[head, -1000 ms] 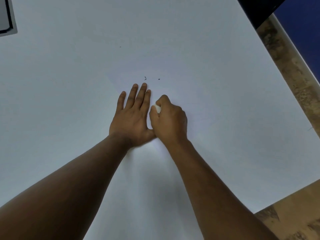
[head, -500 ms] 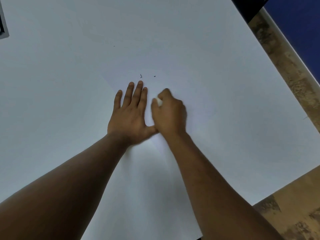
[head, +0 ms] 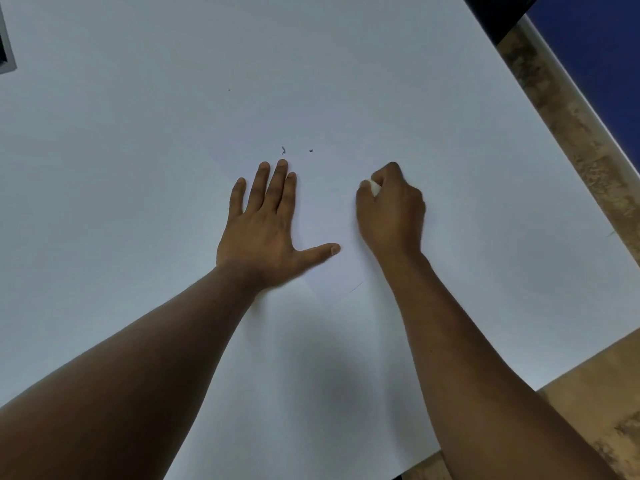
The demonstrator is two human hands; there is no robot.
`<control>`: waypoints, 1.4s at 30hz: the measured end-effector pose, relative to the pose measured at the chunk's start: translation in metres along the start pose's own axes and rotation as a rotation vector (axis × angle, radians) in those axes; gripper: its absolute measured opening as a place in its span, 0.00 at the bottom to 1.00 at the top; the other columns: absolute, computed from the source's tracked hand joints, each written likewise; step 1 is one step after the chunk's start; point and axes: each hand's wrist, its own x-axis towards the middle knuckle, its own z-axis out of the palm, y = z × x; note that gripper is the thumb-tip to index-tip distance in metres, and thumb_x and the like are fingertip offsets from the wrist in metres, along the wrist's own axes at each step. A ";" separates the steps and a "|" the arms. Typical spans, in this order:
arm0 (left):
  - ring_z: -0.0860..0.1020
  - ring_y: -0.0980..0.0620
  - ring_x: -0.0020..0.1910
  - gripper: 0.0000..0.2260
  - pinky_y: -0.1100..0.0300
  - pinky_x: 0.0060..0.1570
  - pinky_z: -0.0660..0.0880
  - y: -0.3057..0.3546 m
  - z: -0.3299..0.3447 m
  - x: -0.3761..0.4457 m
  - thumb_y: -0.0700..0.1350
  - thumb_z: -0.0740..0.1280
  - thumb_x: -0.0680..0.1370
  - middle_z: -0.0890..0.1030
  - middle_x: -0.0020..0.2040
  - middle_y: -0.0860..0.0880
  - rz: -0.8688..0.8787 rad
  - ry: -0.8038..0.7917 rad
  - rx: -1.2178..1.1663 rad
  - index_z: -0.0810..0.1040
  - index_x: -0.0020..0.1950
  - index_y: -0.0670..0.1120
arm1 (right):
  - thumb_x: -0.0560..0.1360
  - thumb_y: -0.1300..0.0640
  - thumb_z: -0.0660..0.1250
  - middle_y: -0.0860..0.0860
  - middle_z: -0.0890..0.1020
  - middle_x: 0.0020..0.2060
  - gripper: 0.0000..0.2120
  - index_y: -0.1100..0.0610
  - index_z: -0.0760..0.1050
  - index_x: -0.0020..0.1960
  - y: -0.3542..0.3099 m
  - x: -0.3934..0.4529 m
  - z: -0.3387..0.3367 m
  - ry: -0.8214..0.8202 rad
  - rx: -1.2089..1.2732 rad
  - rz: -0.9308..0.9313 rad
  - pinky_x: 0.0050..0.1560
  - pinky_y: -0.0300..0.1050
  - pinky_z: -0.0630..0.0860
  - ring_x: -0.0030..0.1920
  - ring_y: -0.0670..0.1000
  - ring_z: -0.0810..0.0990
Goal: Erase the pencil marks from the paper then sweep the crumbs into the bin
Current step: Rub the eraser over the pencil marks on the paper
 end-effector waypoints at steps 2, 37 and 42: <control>0.35 0.48 0.82 0.54 0.41 0.80 0.39 -0.001 0.000 0.001 0.82 0.43 0.71 0.39 0.84 0.48 0.010 -0.008 0.002 0.41 0.84 0.44 | 0.78 0.53 0.63 0.55 0.83 0.40 0.09 0.58 0.74 0.53 -0.017 -0.011 0.009 -0.040 0.018 -0.103 0.41 0.48 0.74 0.42 0.60 0.81; 0.36 0.46 0.82 0.52 0.39 0.80 0.39 -0.004 0.002 0.001 0.83 0.39 0.69 0.38 0.84 0.47 0.044 -0.008 0.030 0.42 0.84 0.52 | 0.73 0.59 0.68 0.54 0.79 0.38 0.04 0.59 0.79 0.44 0.002 -0.042 0.019 -0.056 0.026 -0.407 0.39 0.48 0.73 0.39 0.56 0.76; 0.32 0.48 0.81 0.55 0.40 0.79 0.38 -0.002 -0.001 0.000 0.85 0.42 0.67 0.35 0.84 0.49 0.023 -0.032 0.013 0.40 0.84 0.53 | 0.74 0.54 0.63 0.56 0.80 0.39 0.09 0.59 0.78 0.43 0.036 -0.004 -0.001 0.065 -0.070 -0.180 0.40 0.46 0.66 0.40 0.58 0.78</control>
